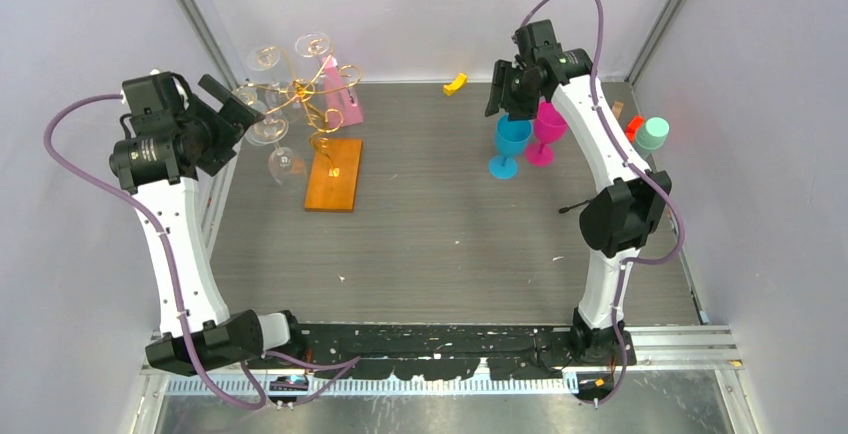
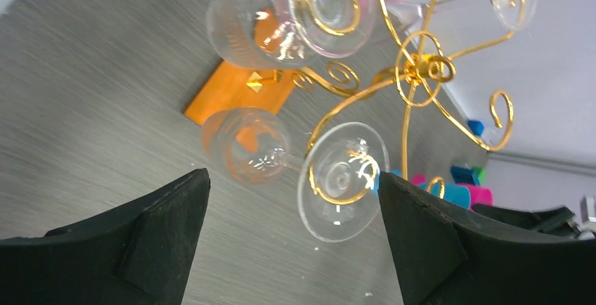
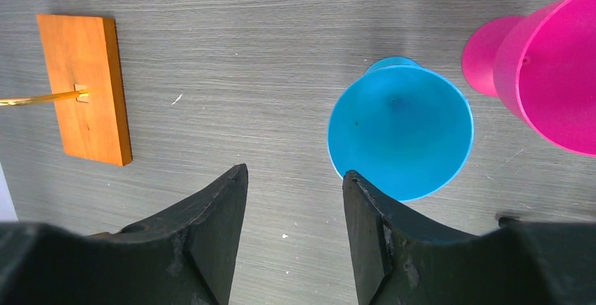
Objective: Take the wine glass off the wine glass rack
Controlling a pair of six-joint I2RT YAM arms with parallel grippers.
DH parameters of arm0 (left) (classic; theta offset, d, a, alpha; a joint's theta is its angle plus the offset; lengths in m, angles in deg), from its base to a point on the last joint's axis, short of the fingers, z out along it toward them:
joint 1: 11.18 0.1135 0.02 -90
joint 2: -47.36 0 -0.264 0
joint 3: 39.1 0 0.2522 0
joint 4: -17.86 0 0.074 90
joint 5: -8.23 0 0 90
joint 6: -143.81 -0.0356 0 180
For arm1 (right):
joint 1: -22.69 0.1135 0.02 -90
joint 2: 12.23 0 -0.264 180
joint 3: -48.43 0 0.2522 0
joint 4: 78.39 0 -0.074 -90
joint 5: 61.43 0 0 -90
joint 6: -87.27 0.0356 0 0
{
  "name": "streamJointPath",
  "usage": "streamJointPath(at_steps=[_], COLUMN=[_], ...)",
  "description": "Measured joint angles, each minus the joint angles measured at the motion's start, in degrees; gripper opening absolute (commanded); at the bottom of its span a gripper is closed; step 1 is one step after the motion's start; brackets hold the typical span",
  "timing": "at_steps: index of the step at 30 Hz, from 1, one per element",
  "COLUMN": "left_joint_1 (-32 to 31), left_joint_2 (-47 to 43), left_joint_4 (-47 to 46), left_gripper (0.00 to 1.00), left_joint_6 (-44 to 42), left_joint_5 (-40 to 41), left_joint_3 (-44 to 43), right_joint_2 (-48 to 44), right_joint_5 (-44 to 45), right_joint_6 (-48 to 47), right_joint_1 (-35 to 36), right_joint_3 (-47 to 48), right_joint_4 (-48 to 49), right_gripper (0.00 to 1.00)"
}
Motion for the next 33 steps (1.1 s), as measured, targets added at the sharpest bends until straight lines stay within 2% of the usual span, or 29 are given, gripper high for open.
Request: streamJointPath(at_steps=[3,9,18,23,30,33], left_joint_1=[0.4,1.6,2.7,3.9,5.0,5.0], left_joint_2=[0.0,-1.2,-4.2,-4.9,-5.0,-5.1], left_joint_4=[-2.1,-3.5,-4.8,-7.6,-10.9,-11.4], left_gripper=[0.72,0.63,0.61,0.60,0.42,0.27], left_joint_6=[2.4,6.0,9.8,11.9,14.4,14.7], left_joint_5=[-3.6,-5.6,-6.8,-9.8,-13.2,-13.6], left_joint_3=[1.4,5.3,7.8,12.8,14.7,14.7], right_joint_2=[0.0,0.0,0.0,0.0,0.0,0.0], right_joint_5=[-0.5,-1.4,-1.9,-2.4,-2.7,-2.8], right_joint_6=[0.0,0.0,0.1,0.1,0.1,0.2], right_joint_1=[-0.3,-0.6,-0.7,-0.8,-0.8,-0.9], right_joint_3=[-0.3,-0.4,-1.0,-1.0,-1.0,-1.1], right_joint_4=[0.2,0.5,0.8,0.8,0.8,0.9], right_gripper=[0.57,0.56,0.55,0.55,0.55,0.55])
